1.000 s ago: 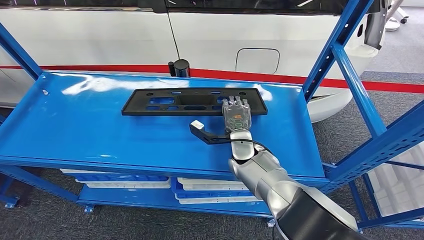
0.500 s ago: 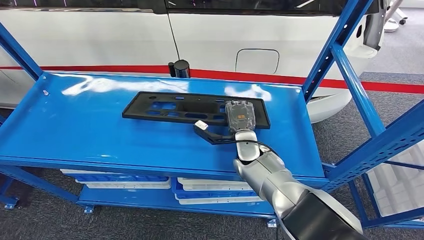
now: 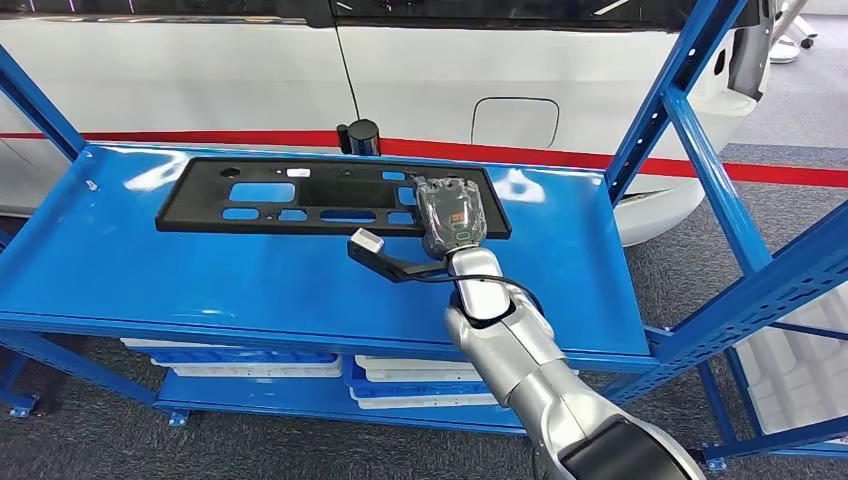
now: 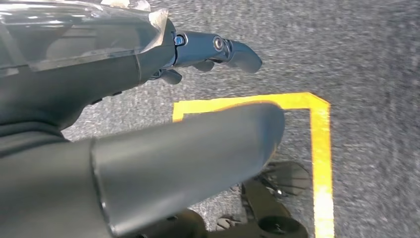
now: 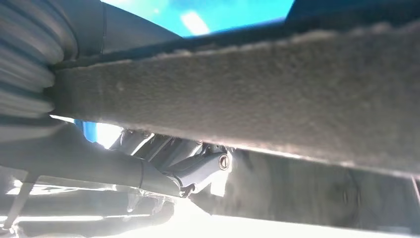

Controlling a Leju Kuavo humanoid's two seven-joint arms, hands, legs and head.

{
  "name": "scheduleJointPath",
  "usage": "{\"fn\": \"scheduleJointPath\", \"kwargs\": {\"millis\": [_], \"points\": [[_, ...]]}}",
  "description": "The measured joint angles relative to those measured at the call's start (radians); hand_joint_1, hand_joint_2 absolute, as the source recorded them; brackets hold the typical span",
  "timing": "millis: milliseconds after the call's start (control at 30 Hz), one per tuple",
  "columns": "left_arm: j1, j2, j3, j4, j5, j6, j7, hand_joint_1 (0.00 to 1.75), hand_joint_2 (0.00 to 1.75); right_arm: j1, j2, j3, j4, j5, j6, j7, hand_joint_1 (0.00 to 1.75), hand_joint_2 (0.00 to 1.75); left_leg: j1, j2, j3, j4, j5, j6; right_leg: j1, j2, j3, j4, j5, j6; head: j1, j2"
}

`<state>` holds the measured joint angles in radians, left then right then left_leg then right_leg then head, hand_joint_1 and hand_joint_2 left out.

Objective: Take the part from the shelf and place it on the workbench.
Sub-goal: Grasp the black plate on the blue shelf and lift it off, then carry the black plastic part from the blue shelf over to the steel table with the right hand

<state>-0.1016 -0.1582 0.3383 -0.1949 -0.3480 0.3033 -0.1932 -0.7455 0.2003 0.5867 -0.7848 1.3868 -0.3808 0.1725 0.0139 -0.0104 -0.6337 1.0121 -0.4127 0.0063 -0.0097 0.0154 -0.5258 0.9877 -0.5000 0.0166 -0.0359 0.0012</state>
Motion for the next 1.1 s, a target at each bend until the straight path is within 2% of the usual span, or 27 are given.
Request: {"fn": "scheduleJointPath", "kwargs": {"millis": [33,67,167,200,300,667,833,900,1100], "points": [[-0.006,-0.002,-0.001,0.000,-0.009,-0.002,0.000,0.00,1.75,0.012,0.002,-0.023,-0.055,0.010,0.013,-0.011,1.75,1.75,0.000,0.000,0.000,0.000,0.000,0.000,0.000,0.000,0.000,0.000,0.000,0.000,0.000,0.000],[-0.011,-0.003,-0.002,0.000,-0.018,-0.003,0.001,0.00,1.75,0.024,0.003,-0.044,-0.106,0.019,0.023,-0.019,1.75,1.75,0.000,0.000,0.000,0.000,0.000,0.000,0.000,-0.001,0.000,0.000,0.000,0.000,0.000,0.000],[-0.026,-0.009,-0.008,0.000,-0.045,-0.004,0.006,0.00,0.44,0.054,-0.001,-0.086,-0.241,0.046,0.043,-0.034,1.75,1.75,-0.001,0.000,-0.001,0.000,0.000,0.000,-0.001,0.000,-0.001,0.000,0.000,0.000,0.000,0.000],[-0.030,-0.011,-0.011,0.000,-0.050,-0.007,0.008,0.00,0.44,0.062,-0.004,-0.095,-0.277,0.054,0.047,-0.035,1.75,1.75,-0.001,0.000,-0.001,0.000,0.000,0.000,-0.001,0.000,-0.001,0.000,0.000,0.000,0.000,0.000],[-0.044,-0.018,-0.016,0.000,-0.044,-0.052,0.015,0.00,1.75,0.081,-0.017,-0.114,-0.366,0.068,0.055,-0.036,1.75,1.75,-0.001,0.000,-0.001,0.000,0.000,0.000,-0.001,0.000,-0.002,0.000,0.000,0.000,0.000,0.000],[-0.081,-0.040,-0.016,-0.001,-0.027,-0.125,-0.008,0.00,1.75,0.087,-0.102,-0.201,-0.578,0.023,0.074,-0.035,1.75,1.75,-0.001,0.000,-0.001,0.001,0.000,0.000,-0.001,0.000,-0.001,0.000,0.000,0.001,0.000,0.000],[-0.103,-0.052,-0.008,-0.001,0.010,-0.216,0.011,0.00,1.75,0.049,-0.145,-0.252,-0.656,-0.164,0.117,-0.088,1.75,1.75,-0.001,0.001,-0.001,0.000,0.000,0.000,-0.001,0.001,-0.001,0.000,0.001,0.001,0.000,0.000],[-0.110,-0.056,-0.002,-0.001,0.023,-0.245,0.008,0.00,1.75,0.032,-0.157,-0.264,-0.669,-0.201,0.123,-0.096,1.75,1.75,-0.001,0.001,-0.001,0.000,0.000,0.000,-0.001,0.001,-0.001,0.000,0.001,0.001,0.000,0.000],[-0.120,-0.057,0.015,-0.001,0.042,-0.250,-0.011,0.00,1.75,-0.016,-0.180,-0.269,-0.667,-0.300,0.114,-0.119,1.75,1.75,-0.002,0.001,-0.001,0.001,0.000,0.000,-0.001,0.001,0.000,0.000,0.001,0.001,0.000,0.000]]}}
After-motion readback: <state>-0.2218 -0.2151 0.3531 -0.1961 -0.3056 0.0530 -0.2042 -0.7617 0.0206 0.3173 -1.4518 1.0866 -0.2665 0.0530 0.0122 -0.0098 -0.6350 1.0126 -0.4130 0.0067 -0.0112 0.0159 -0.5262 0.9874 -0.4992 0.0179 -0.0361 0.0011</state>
